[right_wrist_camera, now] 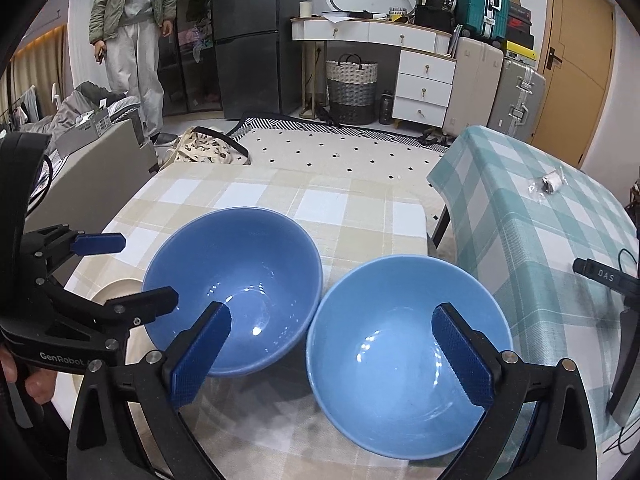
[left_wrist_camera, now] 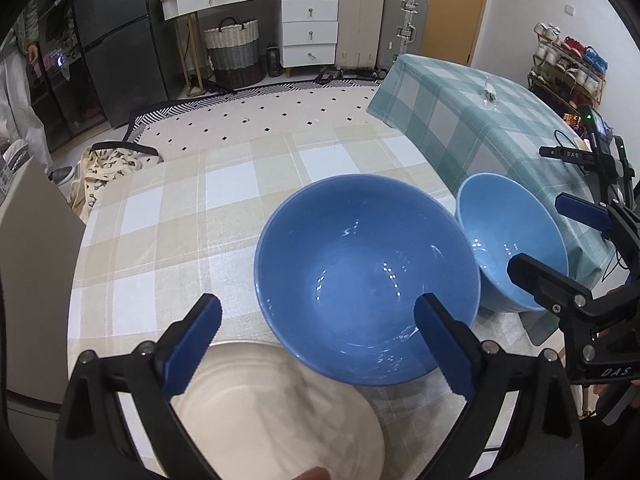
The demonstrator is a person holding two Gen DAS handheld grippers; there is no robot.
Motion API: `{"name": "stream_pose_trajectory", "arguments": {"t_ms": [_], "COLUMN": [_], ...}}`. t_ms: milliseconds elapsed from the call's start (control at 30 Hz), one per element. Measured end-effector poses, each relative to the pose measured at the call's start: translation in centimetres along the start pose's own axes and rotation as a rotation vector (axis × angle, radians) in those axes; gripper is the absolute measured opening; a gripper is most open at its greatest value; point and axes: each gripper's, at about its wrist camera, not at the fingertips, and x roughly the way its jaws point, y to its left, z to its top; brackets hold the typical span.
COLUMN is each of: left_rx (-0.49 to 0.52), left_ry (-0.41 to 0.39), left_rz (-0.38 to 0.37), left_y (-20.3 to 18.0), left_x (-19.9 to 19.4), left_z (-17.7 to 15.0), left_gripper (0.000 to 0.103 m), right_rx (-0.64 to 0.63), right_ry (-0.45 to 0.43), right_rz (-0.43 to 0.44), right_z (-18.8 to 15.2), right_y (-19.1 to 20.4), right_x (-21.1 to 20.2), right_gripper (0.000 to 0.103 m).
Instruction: Organize plates and bowls
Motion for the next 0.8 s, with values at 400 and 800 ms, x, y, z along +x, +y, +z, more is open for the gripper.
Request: {"name": "stream_pose_trajectory", "arguments": {"t_ms": [400,800], "left_rx": [0.027,0.063], "left_ry": [-0.035,-0.006], "left_rz": [-0.024,-0.092], "left_y": [-2.7,-7.2], "left_x": [-1.4,-0.5], "left_z": [0.6,0.7], "left_gripper": [0.098,0.098], "right_rx": [0.059,0.129], "right_ry": [-0.015,-0.003], "right_rz": [-0.044,-0.105], "right_z": [-0.9,-2.7], "right_y": [-3.4,-8.1], "right_x": [-2.0,-3.2], "right_gripper": [0.102,0.102]}}
